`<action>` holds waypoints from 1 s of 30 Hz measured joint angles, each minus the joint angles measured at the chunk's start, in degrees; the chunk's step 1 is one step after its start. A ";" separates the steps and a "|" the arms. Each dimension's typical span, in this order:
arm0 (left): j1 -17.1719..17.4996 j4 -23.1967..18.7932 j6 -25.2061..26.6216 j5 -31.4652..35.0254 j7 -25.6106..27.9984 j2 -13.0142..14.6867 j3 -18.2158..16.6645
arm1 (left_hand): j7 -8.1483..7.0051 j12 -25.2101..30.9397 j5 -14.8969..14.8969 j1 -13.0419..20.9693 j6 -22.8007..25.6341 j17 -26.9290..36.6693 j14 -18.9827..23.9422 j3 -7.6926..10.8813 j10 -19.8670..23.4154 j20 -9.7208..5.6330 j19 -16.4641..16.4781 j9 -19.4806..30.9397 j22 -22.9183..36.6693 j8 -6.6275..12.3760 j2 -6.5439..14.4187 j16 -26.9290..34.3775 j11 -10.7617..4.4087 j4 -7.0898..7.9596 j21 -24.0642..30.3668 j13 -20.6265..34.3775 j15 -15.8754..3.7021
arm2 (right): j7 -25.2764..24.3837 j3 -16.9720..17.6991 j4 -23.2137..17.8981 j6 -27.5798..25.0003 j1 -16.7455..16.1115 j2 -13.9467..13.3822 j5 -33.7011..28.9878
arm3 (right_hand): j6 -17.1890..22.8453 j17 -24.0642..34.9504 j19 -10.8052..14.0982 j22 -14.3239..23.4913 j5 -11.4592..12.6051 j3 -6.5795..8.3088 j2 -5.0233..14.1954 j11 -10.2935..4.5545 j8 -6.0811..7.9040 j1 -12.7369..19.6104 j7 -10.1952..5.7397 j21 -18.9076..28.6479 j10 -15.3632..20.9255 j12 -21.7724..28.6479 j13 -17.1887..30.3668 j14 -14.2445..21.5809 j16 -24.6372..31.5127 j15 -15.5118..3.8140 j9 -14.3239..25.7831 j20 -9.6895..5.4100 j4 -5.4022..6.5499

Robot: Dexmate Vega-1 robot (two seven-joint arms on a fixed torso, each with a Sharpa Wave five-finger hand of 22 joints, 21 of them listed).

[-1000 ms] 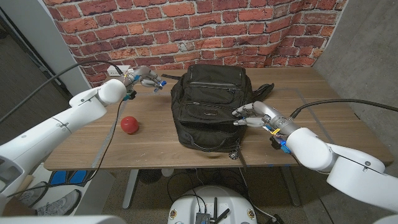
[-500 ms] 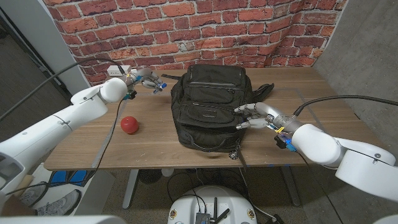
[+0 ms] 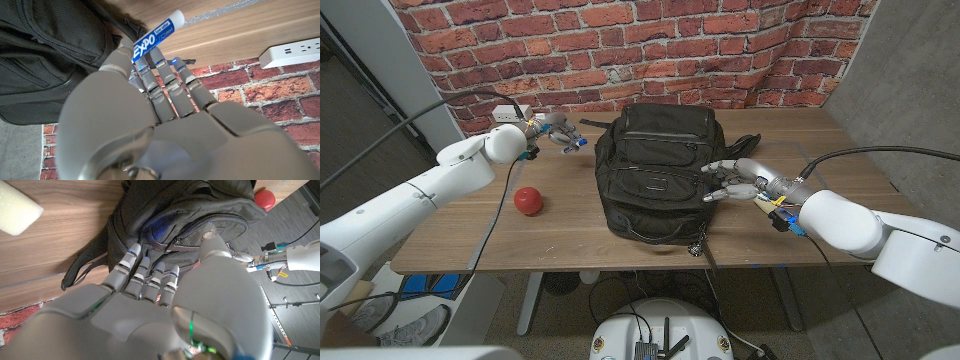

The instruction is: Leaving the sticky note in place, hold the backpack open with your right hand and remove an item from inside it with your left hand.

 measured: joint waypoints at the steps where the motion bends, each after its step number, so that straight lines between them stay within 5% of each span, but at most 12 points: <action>1: 0.00 0.00 0.36 0.34 -0.21 0.00 0.00 | 0.00 0.07 0.00 0.00 0.00 0.00 0.00 0.00 -0.08 0.00 0.00 0.00 0.00 0.00 0.00 0.00 0.06 0.00 0.00 0.00 0.00 | 0.00 0.11 0.09 0.00 -0.08 0.10 0.00 | 0.00 0.00 0.00 0.00 0.00 -0.03 0.00 0.13 0.00 0.00 0.00 0.00 -0.13 0.00 0.00 0.00 0.00 0.00 0.00 0.00 0.03; 7: 0.09 -0.93 1.51 1.53 -1.11 0.23 0.47 | -0.10 0.17 -0.01 0.00 0.10 -0.01 0.00 0.00 -0.13 0.00 0.00 0.00 0.00 0.00 0.00 0.00 0.03 0.00 0.00 0.00 0.00 | -0.18 1.09 1.76 3.02 -0.80 1.63 -0.78 | -0.02 -0.12 0.00 0.00 0.00 -0.27 0.66 0.33 0.00 -1.25 0.03 0.00 -0.06 0.24 0.00 0.00 0.00 0.00 0.00 0.00 0.33; 12: 0.06 -1.35 2.36 2.50 -1.90 0.39 0.88 | -0.10 0.17 -0.09 0.00 0.10 -0.01 0.00 0.00 -0.14 0.00 0.00 0.01 0.00 -0.01 0.00 0.00 0.03 0.00 0.00 0.00 0.00 | -0.77 1.38 3.21 5.26 -1.01 3.06 -1.66 | -0.36 -0.26 0.03 0.01 0.00 -0.85 2.24 0.42 0.23 -5.00 0.35 0.00 0.03 0.67 -0.27 0.00 0.27 0.00 0.00 -0.02 2.44; 18: -0.09 -1.68 3.37 3.46 -2.75 0.42 1.24 | -0.10 0.17 0.06 0.00 0.10 -0.03 0.00 0.00 -0.14 0.00 0.00 0.03 0.00 -0.02 0.00 0.00 -0.04 0.00 0.00 0.00 0.00 | -1.08 1.62 5.48 8.20 -1.02 4.85 -2.55 | -1.07 -0.50 -0.01 0.01 -0.40 -1.48 3.19 1.14 0.23 -7.29 0.99 0.00 0.14 0.67 -0.26 0.00 0.28 0.00 0.01 -0.46 3.53; 30: -0.62 -2.78 5.63 5.56 -4.62 0.45 2.24 | -0.09 0.06 0.06 0.00 0.07 -0.03 0.00 0.00 0.09 0.00 0.00 0.05 0.00 -0.22 0.00 0.00 0.01 0.00 0.00 0.00 0.00 | -1.33 1.93 10.49 15.24 -0.11 8.69 -3.73 | -1.47 -0.53 0.12 0.01 -0.39 -1.94 3.31 1.68 0.22 -9.33 1.81 0.00 0.21 0.67 -0.53 0.01 0.73 0.00 0.01 -0.94 3.98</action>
